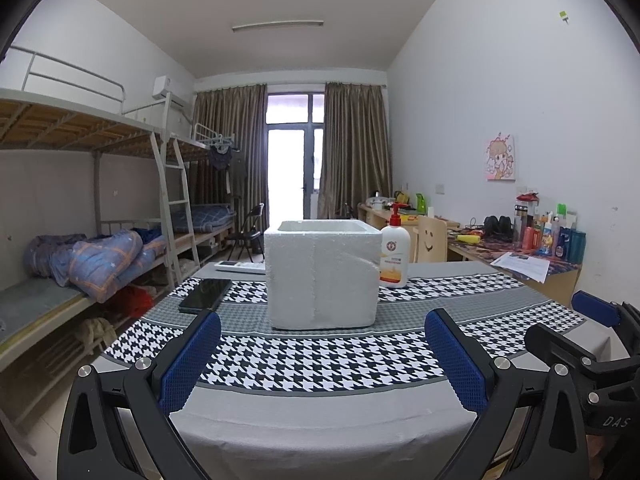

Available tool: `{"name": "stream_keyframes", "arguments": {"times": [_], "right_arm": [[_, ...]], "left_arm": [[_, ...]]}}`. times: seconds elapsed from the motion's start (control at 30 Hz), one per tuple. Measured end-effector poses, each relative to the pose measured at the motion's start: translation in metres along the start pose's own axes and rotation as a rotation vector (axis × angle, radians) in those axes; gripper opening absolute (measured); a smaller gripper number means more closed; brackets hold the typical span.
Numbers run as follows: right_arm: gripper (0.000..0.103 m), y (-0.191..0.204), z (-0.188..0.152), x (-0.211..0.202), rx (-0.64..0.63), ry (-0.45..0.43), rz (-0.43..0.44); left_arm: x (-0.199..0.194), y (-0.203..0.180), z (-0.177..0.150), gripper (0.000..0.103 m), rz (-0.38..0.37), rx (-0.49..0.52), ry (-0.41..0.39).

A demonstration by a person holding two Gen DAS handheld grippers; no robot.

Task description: Organize soft objects

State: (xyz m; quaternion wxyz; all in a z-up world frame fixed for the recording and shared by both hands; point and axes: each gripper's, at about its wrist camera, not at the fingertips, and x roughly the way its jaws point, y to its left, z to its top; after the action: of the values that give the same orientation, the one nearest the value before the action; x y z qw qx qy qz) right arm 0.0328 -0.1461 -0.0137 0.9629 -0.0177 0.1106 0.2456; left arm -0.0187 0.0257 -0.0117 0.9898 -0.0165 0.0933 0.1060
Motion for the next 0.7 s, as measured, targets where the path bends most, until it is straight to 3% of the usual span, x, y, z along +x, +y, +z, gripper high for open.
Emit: {"name": "stream_keyframes", "arguments": {"times": [0.7], "right_arm": [[0.103,-0.0008,-0.0018,0.0064,0.001,0.016,0.003]], "left_arm": [[-0.0008,0.0007,0.0004,0.102,0.002,0.01,-0.004]]}}
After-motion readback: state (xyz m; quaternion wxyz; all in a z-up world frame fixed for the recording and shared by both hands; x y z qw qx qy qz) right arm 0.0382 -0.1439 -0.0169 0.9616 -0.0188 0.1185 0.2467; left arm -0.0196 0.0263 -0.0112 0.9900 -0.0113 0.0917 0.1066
